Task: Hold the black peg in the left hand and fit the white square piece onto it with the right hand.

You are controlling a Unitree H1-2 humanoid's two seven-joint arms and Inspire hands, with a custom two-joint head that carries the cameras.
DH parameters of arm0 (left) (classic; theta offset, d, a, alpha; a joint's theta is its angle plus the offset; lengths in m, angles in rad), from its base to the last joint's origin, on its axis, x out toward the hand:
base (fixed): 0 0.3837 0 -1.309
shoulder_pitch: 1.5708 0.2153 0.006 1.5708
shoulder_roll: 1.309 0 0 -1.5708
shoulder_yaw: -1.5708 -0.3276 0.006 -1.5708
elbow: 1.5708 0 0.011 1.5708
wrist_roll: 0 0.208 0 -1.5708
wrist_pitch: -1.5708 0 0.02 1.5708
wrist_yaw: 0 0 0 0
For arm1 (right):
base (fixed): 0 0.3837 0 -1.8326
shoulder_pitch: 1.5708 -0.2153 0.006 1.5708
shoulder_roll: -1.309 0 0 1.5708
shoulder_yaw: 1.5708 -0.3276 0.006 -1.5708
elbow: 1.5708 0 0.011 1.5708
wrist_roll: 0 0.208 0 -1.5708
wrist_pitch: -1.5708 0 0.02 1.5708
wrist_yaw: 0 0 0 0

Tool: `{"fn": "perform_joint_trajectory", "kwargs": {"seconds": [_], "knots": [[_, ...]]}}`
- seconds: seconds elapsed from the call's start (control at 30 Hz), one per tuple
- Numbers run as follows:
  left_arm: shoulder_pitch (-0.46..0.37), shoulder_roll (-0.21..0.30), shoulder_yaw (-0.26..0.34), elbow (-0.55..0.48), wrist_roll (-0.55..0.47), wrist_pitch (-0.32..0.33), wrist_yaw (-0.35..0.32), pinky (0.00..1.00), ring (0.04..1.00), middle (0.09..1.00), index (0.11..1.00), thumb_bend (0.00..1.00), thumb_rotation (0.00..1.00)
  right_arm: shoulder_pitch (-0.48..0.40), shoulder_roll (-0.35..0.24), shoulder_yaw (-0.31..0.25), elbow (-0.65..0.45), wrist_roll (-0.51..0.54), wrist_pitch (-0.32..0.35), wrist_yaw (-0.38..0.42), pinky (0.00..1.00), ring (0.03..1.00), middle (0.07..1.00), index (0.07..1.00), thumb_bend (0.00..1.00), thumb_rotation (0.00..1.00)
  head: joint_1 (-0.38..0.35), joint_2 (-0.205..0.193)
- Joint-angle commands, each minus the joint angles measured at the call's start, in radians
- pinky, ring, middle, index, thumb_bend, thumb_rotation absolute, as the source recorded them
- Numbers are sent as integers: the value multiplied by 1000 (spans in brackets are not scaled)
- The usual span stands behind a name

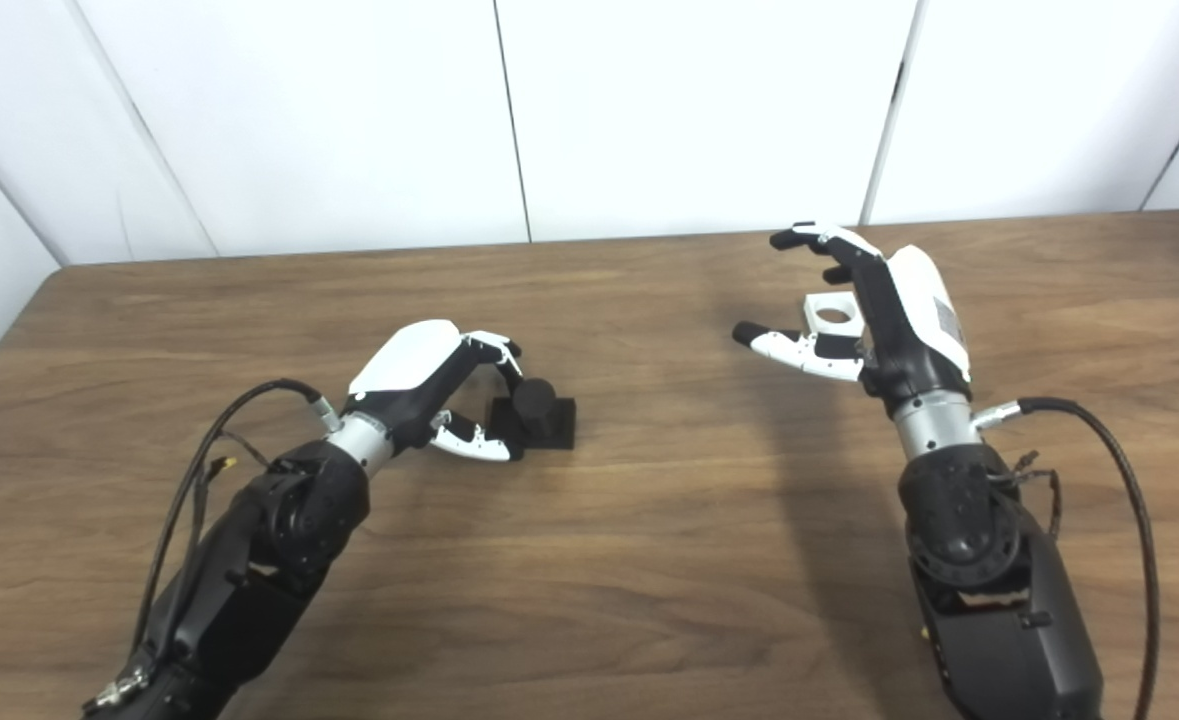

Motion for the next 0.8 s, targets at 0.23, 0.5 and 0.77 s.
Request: {"fn": "perform_joint_trajectory", "kwargs": {"seconds": [0.23, 0.5, 0.77], "knots": [[18, 25, -11, -8, -11, -37, -15, 769, 826, 813, 488, 519, 86, -74, -84, -18, -28, 16, -13, 56, 733, 830, 843, 733, 673, 317, -31, -6], [27, 32, -7, -7, -20, -40, -15, 769, 829, 821, 488, 520, 84, -169, -210, 7, 58, 10, 2, 156, 757, 853, 846, 718, 698, 286, -91, -27], [30, 33, -3, 8, -20, -57, -5, 778, 831, 817, 488, 521, 83, -282, -294, 51, 192, -5, 0, 239, 716, 849, 854, 745, 691, 287, -102, -34]]}}
